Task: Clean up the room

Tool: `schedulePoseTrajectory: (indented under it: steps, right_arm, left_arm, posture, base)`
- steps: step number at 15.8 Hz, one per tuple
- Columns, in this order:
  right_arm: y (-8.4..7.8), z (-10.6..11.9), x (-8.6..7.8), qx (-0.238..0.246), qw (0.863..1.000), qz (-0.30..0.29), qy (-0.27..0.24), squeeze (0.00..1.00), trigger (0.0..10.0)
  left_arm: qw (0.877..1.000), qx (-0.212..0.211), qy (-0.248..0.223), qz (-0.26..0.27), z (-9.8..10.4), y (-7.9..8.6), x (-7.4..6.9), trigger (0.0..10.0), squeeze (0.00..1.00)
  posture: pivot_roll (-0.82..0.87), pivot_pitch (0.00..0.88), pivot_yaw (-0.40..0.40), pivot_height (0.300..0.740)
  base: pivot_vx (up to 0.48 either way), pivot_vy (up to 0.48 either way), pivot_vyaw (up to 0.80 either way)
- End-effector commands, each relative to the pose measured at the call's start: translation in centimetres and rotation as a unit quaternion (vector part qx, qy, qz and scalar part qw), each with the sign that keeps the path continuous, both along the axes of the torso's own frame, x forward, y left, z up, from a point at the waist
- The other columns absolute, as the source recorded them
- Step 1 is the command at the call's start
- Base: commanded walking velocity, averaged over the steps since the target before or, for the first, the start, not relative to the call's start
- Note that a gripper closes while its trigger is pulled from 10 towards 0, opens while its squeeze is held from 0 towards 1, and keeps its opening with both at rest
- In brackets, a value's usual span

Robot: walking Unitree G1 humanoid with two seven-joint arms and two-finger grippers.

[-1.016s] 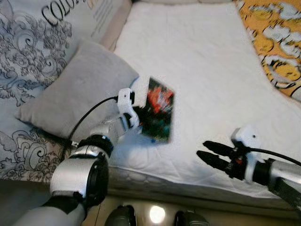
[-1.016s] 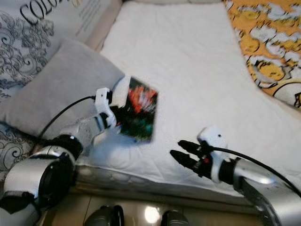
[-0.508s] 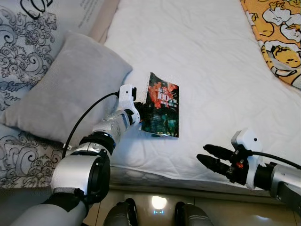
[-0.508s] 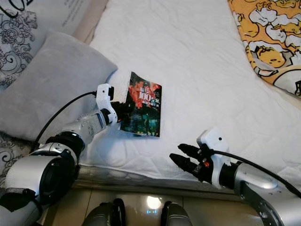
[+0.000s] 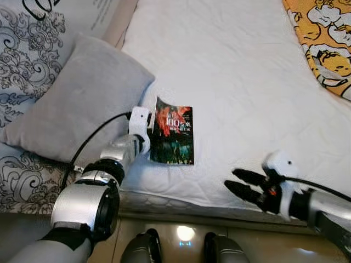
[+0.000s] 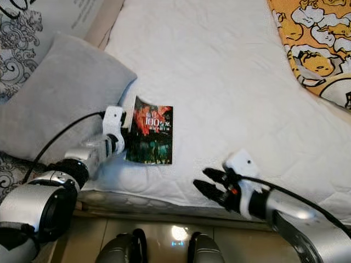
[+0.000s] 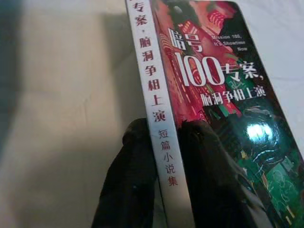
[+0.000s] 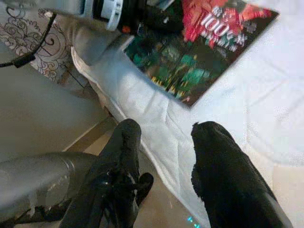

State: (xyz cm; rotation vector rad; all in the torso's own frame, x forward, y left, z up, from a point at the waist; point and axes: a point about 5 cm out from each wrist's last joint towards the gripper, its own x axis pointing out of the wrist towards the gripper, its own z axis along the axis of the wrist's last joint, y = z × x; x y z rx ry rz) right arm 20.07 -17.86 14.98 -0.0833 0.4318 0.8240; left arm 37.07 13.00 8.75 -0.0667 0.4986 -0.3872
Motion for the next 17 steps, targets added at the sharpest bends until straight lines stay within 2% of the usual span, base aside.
schedulePoseTrajectory:
  steps: [1,3,8,13,14,16,17]
  right_arm:
    - [0.1,-0.3,0.0,-0.001,1.000,0.001,0.004,0.00,10.0]
    - [0.2,-0.3,0.2,0.000,1.000,0.003,0.001,0.00,10.0]
    - [0.0,-0.4,0.4,0.000,1.000,-0.002,-0.001,0.00,10.0]
    - [-0.5,-0.6,0.8,-0.002,1.000,-0.018,-0.011,0.00,10.0]
    - [-0.6,-0.6,1.0,0.001,0.999,-0.029,-0.020,0.00,10.0]
    - [-0.3,-0.8,1.5,0.006,0.998,-0.050,-0.037,0.00,10.0]
    - [0.4,-1.2,2.2,0.005,0.995,-0.080,-0.054,0.00,10.0]
  left_arm:
    - [1.000,0.017,0.007,0.004,-0.4,0.6,-0.2,10.0,1.00]
    - [1.000,0.019,0.012,0.010,-0.5,0.9,-0.2,10.0,1.00]
    - [0.998,0.055,0.000,0.022,-0.3,1.9,-0.1,10.0,1.00]
    - [0.995,0.089,-0.032,0.014,1.1,2.7,0.7,10.0,1.00]
    - [0.995,0.076,-0.059,0.001,2.2,2.5,1.2,10.0,1.00]
    - [0.996,0.017,-0.086,0.001,3.4,2.0,1.6,10.0,1.00]
    - [0.993,-0.036,-0.108,0.000,4.3,1.4,1.8,10.0,0.84]
  posture:
    - [-0.22,0.218,0.073,0.740]
    - [-0.21,0.206,0.070,0.740]
    - [-0.21,0.196,0.072,0.740]
    - [-0.19,0.144,0.089,0.740]
    - [-0.18,0.115,0.092,0.740]
    - [-0.16,0.074,0.094,0.740]
    - [-0.14,0.043,0.092,0.740]
  base:
    - [0.000,0.000,0.00]
    - [0.000,0.000,0.00]
    - [0.000,0.000,0.00]
    - [0.000,0.000,0.00]
    - [0.000,0.000,0.00]
    - [0.000,0.000,0.00]
    - [0.000,0.000,0.00]
